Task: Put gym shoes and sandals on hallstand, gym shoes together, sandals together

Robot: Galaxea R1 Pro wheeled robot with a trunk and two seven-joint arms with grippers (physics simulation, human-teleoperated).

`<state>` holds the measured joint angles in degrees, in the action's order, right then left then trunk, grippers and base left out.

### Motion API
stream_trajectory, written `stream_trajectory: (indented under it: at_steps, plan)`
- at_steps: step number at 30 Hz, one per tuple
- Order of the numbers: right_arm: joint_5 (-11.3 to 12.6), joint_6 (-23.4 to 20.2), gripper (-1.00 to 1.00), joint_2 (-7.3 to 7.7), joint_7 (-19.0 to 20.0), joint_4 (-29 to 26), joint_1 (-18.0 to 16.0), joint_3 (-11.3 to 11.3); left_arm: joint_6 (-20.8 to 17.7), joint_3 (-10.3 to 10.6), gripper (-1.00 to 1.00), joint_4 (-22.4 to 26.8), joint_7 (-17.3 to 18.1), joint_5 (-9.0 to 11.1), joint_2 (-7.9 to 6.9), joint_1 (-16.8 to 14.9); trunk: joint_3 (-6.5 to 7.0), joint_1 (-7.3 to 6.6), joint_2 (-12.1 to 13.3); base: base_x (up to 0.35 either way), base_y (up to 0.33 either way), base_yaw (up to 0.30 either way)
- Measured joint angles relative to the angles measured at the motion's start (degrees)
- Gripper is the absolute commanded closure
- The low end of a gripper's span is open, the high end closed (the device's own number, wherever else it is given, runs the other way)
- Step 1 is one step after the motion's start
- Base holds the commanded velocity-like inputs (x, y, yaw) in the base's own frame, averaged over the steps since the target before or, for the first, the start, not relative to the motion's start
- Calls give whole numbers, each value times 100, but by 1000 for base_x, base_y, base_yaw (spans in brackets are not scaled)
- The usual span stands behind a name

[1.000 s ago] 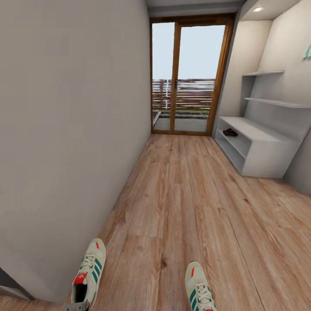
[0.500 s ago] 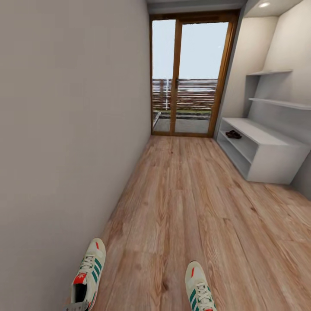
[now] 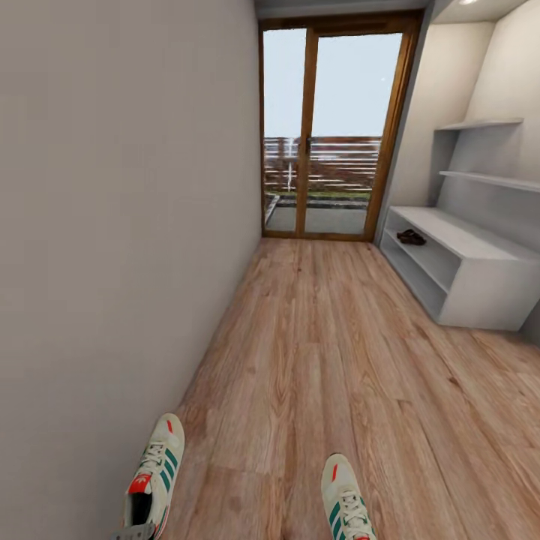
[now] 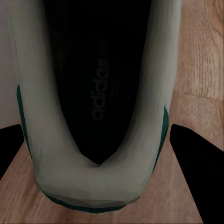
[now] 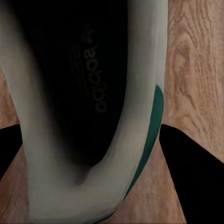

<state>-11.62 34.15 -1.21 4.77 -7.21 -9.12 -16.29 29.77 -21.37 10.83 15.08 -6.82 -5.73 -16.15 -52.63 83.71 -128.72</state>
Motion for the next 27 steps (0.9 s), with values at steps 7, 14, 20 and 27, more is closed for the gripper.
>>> stream_trajectory:
  at_steps: [7,14,20,27]
  plan:
    - [5,0,100,5,-6,-18,0,-18,-1,-6,100,0,16,1,1,-1,0,0,0,339,-97,0]
    - [16,5,100,31,-9,-116,-2,-36,-1,-5,100,0,26,1,1,-1,0,0,0,340,-100,0]
    - [27,12,100,42,-22,-818,-6,-51,-1,-1,100,-6,31,-1,3,-2,1,0,0,339,-101,0]
    - [5,-9,100,57,-17,-1700,-20,-31,-2,2,100,-13,37,0,10,-4,0,0,0,339,-101,0]
